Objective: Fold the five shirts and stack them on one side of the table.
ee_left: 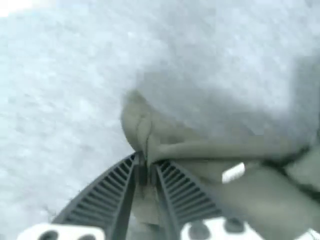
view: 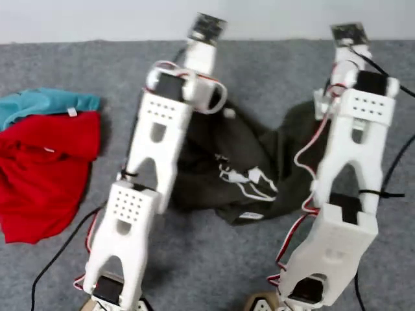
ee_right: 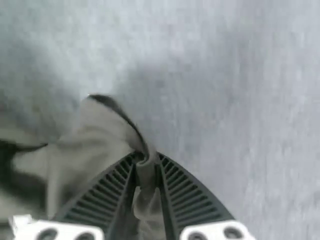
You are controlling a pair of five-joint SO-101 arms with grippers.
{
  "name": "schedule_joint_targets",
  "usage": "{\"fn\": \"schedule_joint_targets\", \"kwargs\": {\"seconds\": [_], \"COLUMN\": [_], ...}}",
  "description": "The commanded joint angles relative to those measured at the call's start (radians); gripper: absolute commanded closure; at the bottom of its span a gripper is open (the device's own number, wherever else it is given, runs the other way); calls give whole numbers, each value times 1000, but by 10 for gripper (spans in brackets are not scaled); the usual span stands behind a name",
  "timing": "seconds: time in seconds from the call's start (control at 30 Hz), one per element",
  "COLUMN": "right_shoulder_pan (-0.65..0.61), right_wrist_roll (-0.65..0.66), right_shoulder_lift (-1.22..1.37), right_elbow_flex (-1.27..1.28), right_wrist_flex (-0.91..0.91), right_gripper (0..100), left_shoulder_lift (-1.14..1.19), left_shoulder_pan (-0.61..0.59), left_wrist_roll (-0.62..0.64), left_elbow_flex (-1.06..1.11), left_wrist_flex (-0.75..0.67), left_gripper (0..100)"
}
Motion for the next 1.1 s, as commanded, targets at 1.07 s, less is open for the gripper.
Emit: {"fn": "schedule_joint_targets", "kwargs": {"seconds": [1.07], "right_shoulder_pan": [-74], "right_wrist_roll": [-11], "right_shoulder_lift": [-170], "right_elbow_flex": [-1063], "right_wrist_flex": [213], "right_gripper": [991], "left_shoulder_lift": [-542], "left_shoulder_pan": [-150], "left_wrist_roll": [-11], "left_elbow_flex": [-297], "left_wrist_flex": [-83], "left_gripper": [986]}}
